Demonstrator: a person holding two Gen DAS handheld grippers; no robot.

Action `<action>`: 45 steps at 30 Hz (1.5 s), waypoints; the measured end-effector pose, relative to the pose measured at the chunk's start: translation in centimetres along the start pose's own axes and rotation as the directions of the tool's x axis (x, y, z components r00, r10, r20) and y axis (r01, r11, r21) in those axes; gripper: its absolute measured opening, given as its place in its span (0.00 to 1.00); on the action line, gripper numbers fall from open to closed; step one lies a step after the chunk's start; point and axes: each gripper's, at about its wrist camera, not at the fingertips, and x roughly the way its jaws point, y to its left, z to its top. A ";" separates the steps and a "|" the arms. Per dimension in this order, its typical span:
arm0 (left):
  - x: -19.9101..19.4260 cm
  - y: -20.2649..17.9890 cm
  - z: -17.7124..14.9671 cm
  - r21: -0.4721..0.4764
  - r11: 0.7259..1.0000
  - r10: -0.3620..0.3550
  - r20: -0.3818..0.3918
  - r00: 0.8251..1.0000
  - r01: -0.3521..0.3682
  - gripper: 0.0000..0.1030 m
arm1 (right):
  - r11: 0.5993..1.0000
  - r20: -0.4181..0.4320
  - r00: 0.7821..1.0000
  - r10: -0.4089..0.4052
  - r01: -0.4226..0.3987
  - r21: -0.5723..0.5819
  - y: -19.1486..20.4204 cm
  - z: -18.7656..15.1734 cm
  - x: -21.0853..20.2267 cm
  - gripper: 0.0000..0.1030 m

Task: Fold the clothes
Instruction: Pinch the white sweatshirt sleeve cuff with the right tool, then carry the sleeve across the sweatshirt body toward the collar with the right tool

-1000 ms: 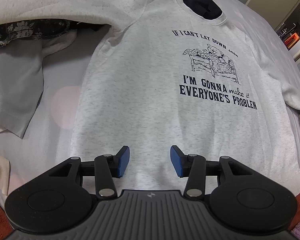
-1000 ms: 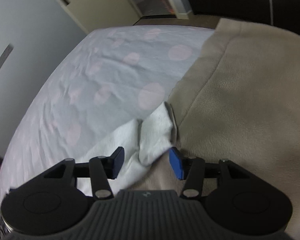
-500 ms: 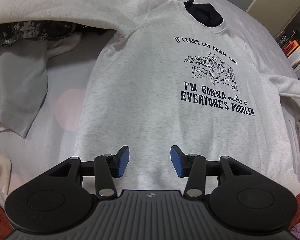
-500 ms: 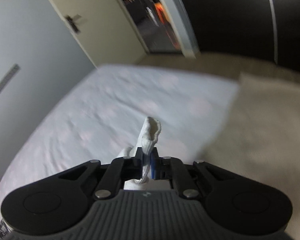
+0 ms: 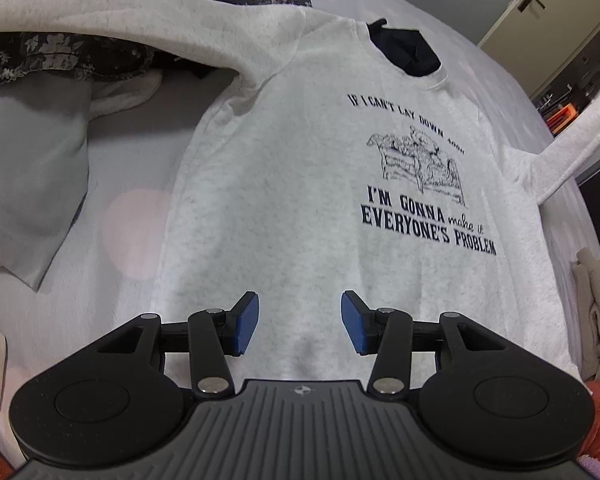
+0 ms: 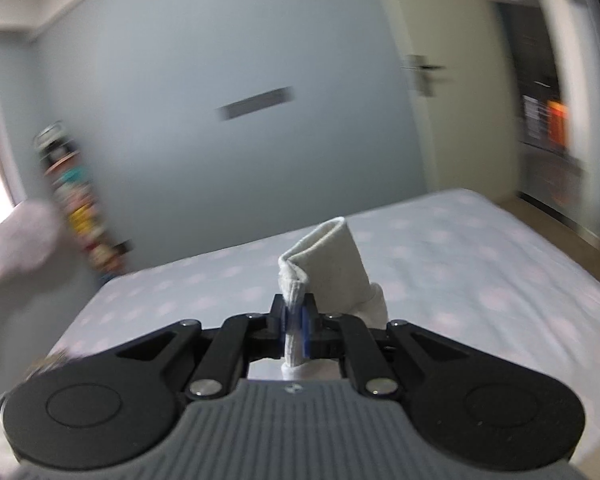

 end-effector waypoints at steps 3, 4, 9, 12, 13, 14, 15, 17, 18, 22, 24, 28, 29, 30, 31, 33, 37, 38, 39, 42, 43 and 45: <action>0.0 0.8 0.2 -0.016 1.000 -0.019 0.014 1.000 0.019 0.42 | 0.994 -0.040 0.995 0.086 -0.089 -0.063 6.0 -0.6 1.7 0.09; -0.1 1.1 0.2 -0.020 0.999 -0.025 0.018 1.000 0.025 0.42 | 0.990 -0.060 0.992 0.113 -0.118 -0.078 7.8 -1.0 2.3 0.09; 0.0 2.4 0.2 -0.036 0.999 -0.035 0.033 0.999 0.036 0.42 | 0.966 -0.155 0.966 0.208 -0.228 -0.125 15.4 -4.9 5.5 0.09; 0.0 3.1 0.3 -0.034 0.999 -0.034 0.037 0.999 0.035 0.42 | 0.957 -0.207 0.949 0.237 -0.265 -0.118 18.3 -8.2 7.8 0.09; 0.0 3.2 0.4 -0.032 0.999 -0.031 0.040 0.999 0.032 0.43 | 0.956 -0.229 0.942 0.245 -0.274 -0.105 19.0 -9.4 8.6 0.09; -0.1 3.5 0.6 -0.029 0.999 -0.025 0.042 0.999 0.027 0.42 | 0.956 -0.251 0.935 0.252 -0.281 -0.086 19.5 -10.7 9.6 0.09; -0.1 3.7 0.8 -0.026 0.999 -0.019 0.045 0.999 0.020 0.43 | 0.957 -0.273 0.928 0.255 -0.283 -0.066 20.0 -12.2 10.5 0.09; -0.2 4.0 1.3 -0.019 1.000 -0.006 0.049 0.999 0.007 0.43 | 0.957 -0.306 0.916 0.260 -0.286 -0.040 21.4 -15.0 12.1 0.09; -0.2 4.1 1.5 -0.015 1.000 0.001 0.051 0.999 0.000 0.43 | 0.957 -0.318 0.912 0.259 -0.286 -0.040 21.8 -16.5 12.6 0.09; -0.5 3.9 2.7 0.008 1.000 0.021 0.065 0.998 -0.021 0.43 | 0.956 -0.377 0.885 0.274 -0.292 0.010 22.8 -21.6 14.9 0.09; -0.7 3.5 3.4 0.022 0.999 0.026 0.071 0.997 -0.027 0.43 | 0.952 -0.412 0.863 0.292 -0.306 0.033 22.9 -23.3 15.9 0.14; -0.6 2.3 4.8 0.048 0.998 0.025 0.083 0.996 -0.029 0.43 | 0.935 -0.440 0.832 0.339 -0.349 0.061 22.4 -25.1 16.4 0.23; -0.5 1.9 5.2 0.056 0.998 0.024 0.086 0.996 -0.028 0.43 | 0.930 -0.439 0.827 0.352 -0.363 0.063 22.0 -25.1 16.2 0.26; -0.4 1.4 5.7 0.067 0.997 0.023 0.088 0.996 -0.029 0.44 | 0.925 -0.435 0.824 0.363 -0.374 0.064 21.6 -25.2 15.9 0.34; -0.2 0.9 6.1 0.077 0.997 0.022 0.092 0.996 -0.029 0.45 | 0.922 -0.429 0.824 0.370 -0.382 0.061 21.0 -25.4 15.3 0.39; 0.3 -0.3 7.0 0.092 0.995 0.014 0.096 0.995 -0.023 0.47 | 0.917 -0.421 0.823 0.381 -0.396 0.054 19.5 -25.4 14.2 0.40; 1.7 -2.2 8.7 0.096 0.995 -0.021 0.097 0.995 0.011 0.49 | 0.929 -0.385 0.856 0.344 -0.370 0.008 15.2 -25.6 11.7 0.40; 2.4 -2.5 9.2 0.094 0.995 -0.020 0.096 0.995 0.010 0.49 | 0.937 -0.371 0.872 0.320 -0.349 -0.013 13.8 -25.6 11.0 0.40; 3.1 -2.7 9.7 0.093 0.996 -0.018 0.094 0.995 0.009 0.49 | 0.947 -0.357 0.888 0.291 -0.321 -0.027 12.3 -25.8 10.2 0.40; 5.1 -3.5 11.3 0.089 0.996 -0.015 0.090 0.996 0.007 0.49 | 0.973 -0.315 0.930 0.191 -0.220 -0.061 7.8 -26.7 8.1 0.40; 5.8 -3.6 11.9 0.087 0.996 -0.006 0.089 0.996 -0.001 0.49 | 0.981 -0.300 0.941 0.154 -0.182 -0.069 6.4 -27.1 7.5 0.40; 7.2 -3.8 13.1 0.082 0.996 0.010 0.088 0.996 -0.018 0.49 | 0.992 -0.278 0.957 0.080 -0.103 -0.071 3.6 -27.8 6.6 0.40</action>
